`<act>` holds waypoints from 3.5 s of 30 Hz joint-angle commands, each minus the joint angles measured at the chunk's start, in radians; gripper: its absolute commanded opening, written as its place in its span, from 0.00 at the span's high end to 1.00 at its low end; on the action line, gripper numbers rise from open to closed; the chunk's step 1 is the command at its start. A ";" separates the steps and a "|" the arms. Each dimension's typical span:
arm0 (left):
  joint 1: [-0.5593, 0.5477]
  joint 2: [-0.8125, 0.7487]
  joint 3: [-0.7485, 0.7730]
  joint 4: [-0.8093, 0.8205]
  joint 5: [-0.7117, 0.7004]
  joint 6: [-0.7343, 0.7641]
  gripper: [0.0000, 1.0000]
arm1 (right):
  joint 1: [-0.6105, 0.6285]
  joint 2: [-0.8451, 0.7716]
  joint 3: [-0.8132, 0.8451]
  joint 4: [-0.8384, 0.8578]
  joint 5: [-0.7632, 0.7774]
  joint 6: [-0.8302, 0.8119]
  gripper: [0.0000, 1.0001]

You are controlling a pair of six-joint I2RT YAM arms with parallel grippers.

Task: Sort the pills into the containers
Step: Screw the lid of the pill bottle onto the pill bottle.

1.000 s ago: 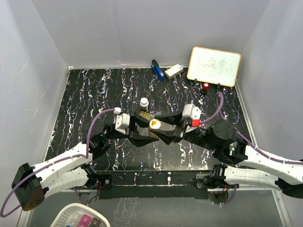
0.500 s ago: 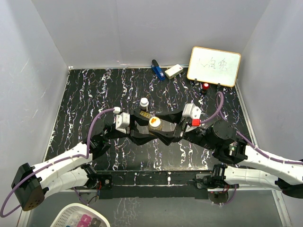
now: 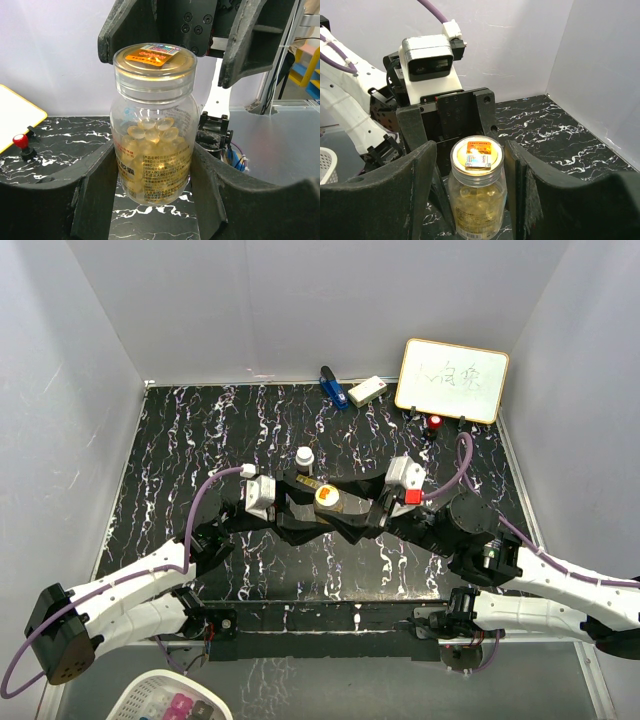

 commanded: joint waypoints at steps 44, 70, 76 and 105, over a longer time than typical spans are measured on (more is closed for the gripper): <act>0.011 -0.032 0.040 0.030 -0.108 0.004 1.00 | 0.015 0.024 -0.051 0.191 0.252 0.040 0.34; 0.011 -0.039 0.059 -0.022 -0.221 0.043 1.00 | 0.015 0.104 -0.015 0.129 0.281 0.035 0.96; 0.011 -0.044 0.089 -0.068 -0.322 0.096 1.00 | 0.015 0.138 -0.018 0.112 0.333 0.029 0.99; 0.000 0.070 0.077 0.247 -0.774 0.231 1.00 | 0.018 0.601 0.116 0.316 0.868 -0.071 1.00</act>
